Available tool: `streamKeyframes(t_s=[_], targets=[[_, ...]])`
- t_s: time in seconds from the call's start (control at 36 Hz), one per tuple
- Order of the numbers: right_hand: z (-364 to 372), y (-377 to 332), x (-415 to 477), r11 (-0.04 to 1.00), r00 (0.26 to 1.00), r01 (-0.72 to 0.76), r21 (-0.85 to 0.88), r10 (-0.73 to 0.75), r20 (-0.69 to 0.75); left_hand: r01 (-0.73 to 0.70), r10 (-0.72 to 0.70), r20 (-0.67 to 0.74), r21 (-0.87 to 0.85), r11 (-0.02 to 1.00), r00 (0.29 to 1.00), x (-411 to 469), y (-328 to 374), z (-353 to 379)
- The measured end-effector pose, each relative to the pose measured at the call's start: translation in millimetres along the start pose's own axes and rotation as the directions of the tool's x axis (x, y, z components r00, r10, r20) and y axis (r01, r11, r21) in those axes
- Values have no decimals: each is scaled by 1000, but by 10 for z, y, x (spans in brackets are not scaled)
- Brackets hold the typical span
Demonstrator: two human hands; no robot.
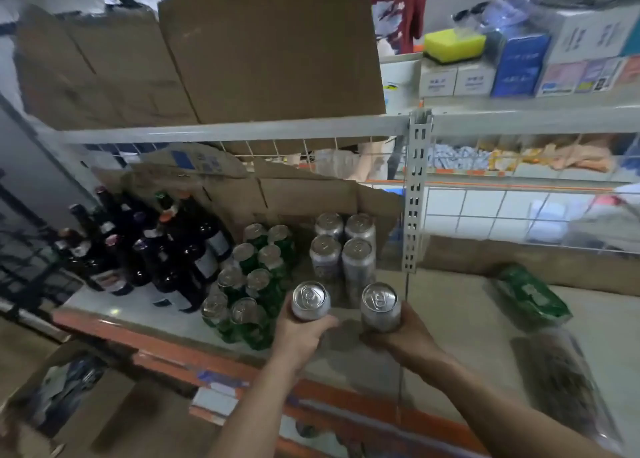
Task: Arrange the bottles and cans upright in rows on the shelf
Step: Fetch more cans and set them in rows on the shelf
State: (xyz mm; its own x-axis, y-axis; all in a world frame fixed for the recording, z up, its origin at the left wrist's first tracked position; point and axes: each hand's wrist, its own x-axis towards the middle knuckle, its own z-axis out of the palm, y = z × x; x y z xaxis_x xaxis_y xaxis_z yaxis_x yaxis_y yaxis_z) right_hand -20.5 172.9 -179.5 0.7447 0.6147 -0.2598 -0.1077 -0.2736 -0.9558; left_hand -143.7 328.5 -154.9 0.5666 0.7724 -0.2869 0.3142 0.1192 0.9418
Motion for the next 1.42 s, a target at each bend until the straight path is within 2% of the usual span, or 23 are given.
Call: streamKeyframes(t_s=[0.08, 0.17, 0.31, 0.36, 0.44, 0.5, 0.58, 0.69, 0.78, 0.86, 1.06, 1.42], targets=[[84, -4, 98, 1000, 1000, 9, -10, -10, -5, -19, 19, 49, -1, 1000, 999, 231, -43, -3], [231, -16, 158, 1000, 997, 21, 5, -21, -74, -80, 81, 118, -16, 997, 990, 441, -74, -21], [421, 45, 226, 996, 983, 67, -59, -76, -169, -197, 173, 293, 53, 979, 940, 624, -92, -86], [455, 104, 263, 992, 982, 44, -119, -65, -175, -185, 150, 342, 70, 980, 927, 691, -175, -142], [480, 202, 246, 949, 989, -31, -313, -18, -150, -100, 17, 402, 185, 978, 915, 718, -274, -234], [523, 249, 188, 923, 985, -60, -380, -6, -171, -89, -26, 409, 259, 962, 912, 743, -327, -265], [629, 269, 140, 913, 977, -91, -398, 6, -211, -165, 5, 427, 338, 927, 904, 770, -344, -251], [673, 236, 198, 881, 964, -173, -441, 60, -259, -200, 3, 445, 396, 896, 896, 803, -290, -220], [677, 249, 258, 875, 948, -228, -427, 100, -301, -241, 40, 469, 378, 894, 882, 866, -276, -175], [673, 281, 340, 861, 939, -265, -433, 129, -317, -206, 1, 497, 358, 911, 868, 892, -267, -170], [631, 336, 452, 857, 942, -266, -442, 134, -307, -227, 39, 540, 287, 931, 841, 896, -293, -201], [611, 268, 418, 884, 953, -246, -398, 145, -268, -215, 41, 503, 294, 931, 864, 799, -233, -159]])
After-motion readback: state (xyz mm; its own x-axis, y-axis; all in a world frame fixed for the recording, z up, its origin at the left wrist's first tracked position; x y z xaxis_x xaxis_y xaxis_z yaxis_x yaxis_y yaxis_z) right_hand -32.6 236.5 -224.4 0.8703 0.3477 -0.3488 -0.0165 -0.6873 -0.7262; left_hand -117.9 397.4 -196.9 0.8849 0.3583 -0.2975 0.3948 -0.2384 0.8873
